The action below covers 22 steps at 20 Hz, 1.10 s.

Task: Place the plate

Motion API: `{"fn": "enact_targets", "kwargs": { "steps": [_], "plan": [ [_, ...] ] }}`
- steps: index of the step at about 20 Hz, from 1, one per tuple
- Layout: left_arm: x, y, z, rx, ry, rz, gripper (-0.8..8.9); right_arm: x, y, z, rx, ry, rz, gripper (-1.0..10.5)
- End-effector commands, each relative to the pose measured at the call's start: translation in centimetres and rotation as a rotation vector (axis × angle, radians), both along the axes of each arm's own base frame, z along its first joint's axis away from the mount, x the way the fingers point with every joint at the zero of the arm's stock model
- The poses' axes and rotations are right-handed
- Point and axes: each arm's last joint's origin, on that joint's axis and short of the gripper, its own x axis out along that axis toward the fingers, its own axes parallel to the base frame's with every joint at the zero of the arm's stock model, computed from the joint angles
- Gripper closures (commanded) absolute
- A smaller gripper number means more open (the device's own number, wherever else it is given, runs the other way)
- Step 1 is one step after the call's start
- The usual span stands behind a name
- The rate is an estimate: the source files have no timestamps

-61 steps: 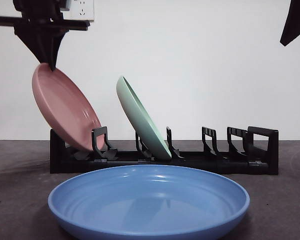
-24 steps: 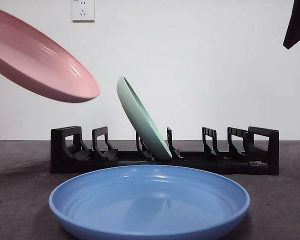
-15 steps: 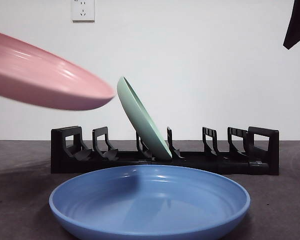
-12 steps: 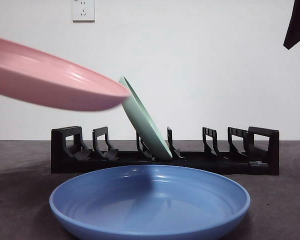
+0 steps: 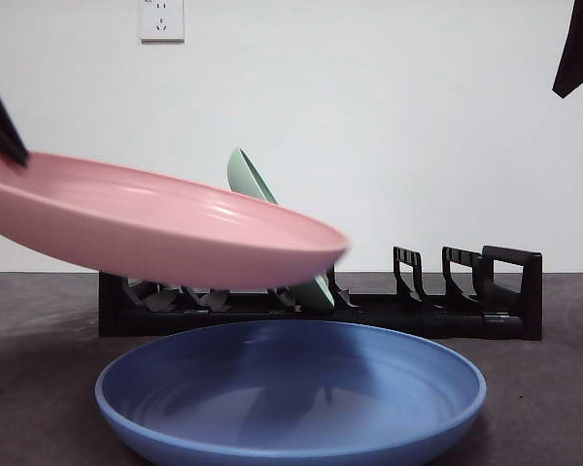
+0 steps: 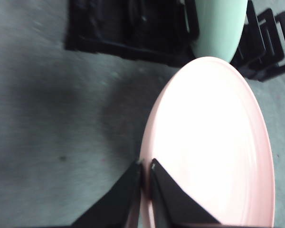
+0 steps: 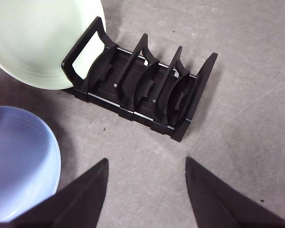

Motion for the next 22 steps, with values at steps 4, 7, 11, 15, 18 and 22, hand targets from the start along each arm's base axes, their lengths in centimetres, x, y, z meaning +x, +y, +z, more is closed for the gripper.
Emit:
{"fn": "enact_targets", "kwargs": {
  "steps": [4, 7, 11, 15, 18, 22],
  "plan": [
    [1.8, -3.1, -1.6, 0.009, 0.028, -0.052, 7.98, 0.1, 0.1, 0.5, -0.003, -0.017, 0.010, 6.9],
    [2.8, -4.7, -2.9, 0.037, 0.052, -0.087, 7.98, 0.1, 0.1, 0.5, -0.003, -0.018, 0.010, 6.9],
    [3.5, -6.2, -4.5, 0.101, 0.073, -0.101, 7.98, 0.1, 0.1, 0.5, -0.003, -0.017, 0.011, 6.9],
    [4.0, -7.2, -5.4, 0.107, 0.070, -0.116, 7.98, 0.1, 0.1, 0.5, -0.003, -0.017, 0.011, 6.9],
    [4.2, -7.5, -6.3, 0.135, 0.112, -0.114, 7.98, 0.1, 0.1, 0.5, -0.003, -0.017, 0.011, 6.9],
    [4.2, -7.9, -7.0, 0.147, 0.143, -0.120, 7.85, 0.1, 0.1, 0.5, -0.003, -0.016, 0.011, 6.9]
  ]
}}
